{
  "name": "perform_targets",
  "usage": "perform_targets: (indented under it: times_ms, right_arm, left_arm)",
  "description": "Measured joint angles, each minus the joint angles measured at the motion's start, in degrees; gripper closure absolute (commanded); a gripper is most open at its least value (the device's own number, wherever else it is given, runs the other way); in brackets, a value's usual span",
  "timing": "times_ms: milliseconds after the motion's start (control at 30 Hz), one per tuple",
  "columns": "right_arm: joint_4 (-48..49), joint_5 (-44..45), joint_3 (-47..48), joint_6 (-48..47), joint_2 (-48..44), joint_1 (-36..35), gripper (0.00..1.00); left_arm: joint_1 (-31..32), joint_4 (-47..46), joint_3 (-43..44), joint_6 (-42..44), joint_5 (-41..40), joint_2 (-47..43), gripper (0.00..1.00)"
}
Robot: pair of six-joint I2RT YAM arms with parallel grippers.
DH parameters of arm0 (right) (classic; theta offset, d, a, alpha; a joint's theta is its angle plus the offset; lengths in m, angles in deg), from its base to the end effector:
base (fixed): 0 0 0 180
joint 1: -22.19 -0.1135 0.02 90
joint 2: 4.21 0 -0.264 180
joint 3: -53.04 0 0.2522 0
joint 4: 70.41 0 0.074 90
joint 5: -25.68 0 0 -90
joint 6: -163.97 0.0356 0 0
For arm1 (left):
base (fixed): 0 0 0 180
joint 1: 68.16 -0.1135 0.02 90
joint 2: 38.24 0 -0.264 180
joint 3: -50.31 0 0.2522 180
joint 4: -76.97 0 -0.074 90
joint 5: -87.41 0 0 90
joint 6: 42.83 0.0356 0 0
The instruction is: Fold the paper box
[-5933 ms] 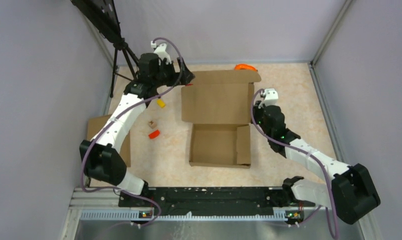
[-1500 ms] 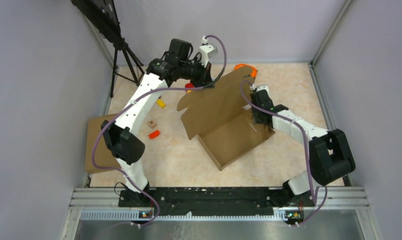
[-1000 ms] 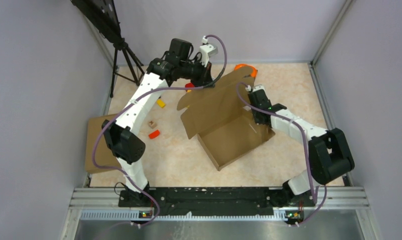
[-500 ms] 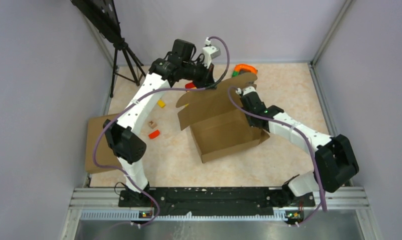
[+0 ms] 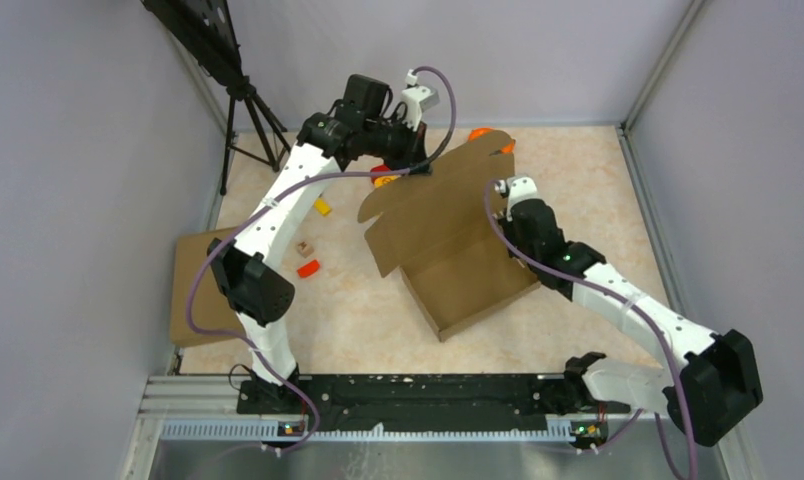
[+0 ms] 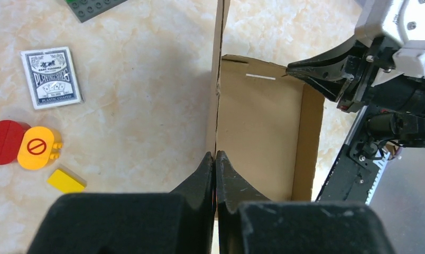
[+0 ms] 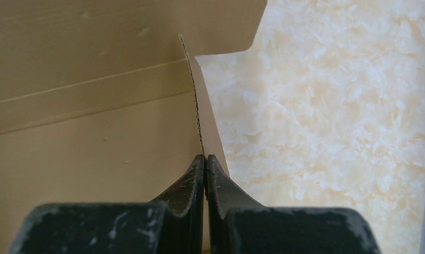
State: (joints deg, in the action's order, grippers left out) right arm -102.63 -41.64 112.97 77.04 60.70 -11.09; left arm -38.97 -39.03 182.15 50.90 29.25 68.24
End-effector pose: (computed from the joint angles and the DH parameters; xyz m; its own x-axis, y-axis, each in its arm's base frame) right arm 0.2119 0.1226 0.2661 -0.5181 -0.2809 -0.8079 -0.2221 0.9563 -0.1901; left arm 0.3437 -0.2135 0.4096 -0.4936 0.3391 -0.8009 0.8079 0.5197 -0.2779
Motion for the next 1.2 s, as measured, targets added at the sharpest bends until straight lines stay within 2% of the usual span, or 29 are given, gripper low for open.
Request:
perform_targets:
  times_ms: [200, 600, 667, 767, 1033, 1100, 1167, 1200]
  right_arm:
    - [1.62, -4.55, -0.39, -0.5, 0.09, 0.0, 1.0]
    - [-0.61, -11.96, 1.53, 1.11, 11.13, 0.0, 0.99]
    - [-1.05, -12.28, 1.92, 1.42, 11.91, 0.0, 0.94]
    - [-1.11, -12.79, 1.95, 1.99, 12.0, 0.0, 0.81]
    - [-3.04, -13.79, 2.03, 4.07, 16.26, 0.66, 0.65]
    - [-4.37, -13.84, 2.62, 4.68, 18.05, 1.18, 0.55]
    - [-4.81, -14.05, 2.73, 5.14, 19.12, 1.75, 0.5]
    - [-5.2, -14.25, 2.73, 5.4, 19.32, 2.08, 0.41]
  left_arm:
    - [-0.2, 0.02, 0.0, -2.4, 0.42, 0.07, 1.0]
    - [-0.26, -0.68, -0.46, -3.78, 2.93, 0.09, 0.99]
    - [-0.26, -0.63, -0.5, -3.37, 3.3, 0.09, 0.99]
    - [-0.26, -0.48, -0.5, -2.78, 3.72, 0.09, 0.99]
    - [-0.26, 0.17, -0.5, -1.7, 4.31, 0.11, 0.98]
    - [-0.26, 0.44, -0.5, -1.4, 4.31, 0.2, 0.98]
    - [-0.26, 0.74, -0.5, -0.98, 4.28, 0.31, 0.98]
    - [-0.26, 0.85, -0.5, -0.92, 4.31, 0.33, 0.98]
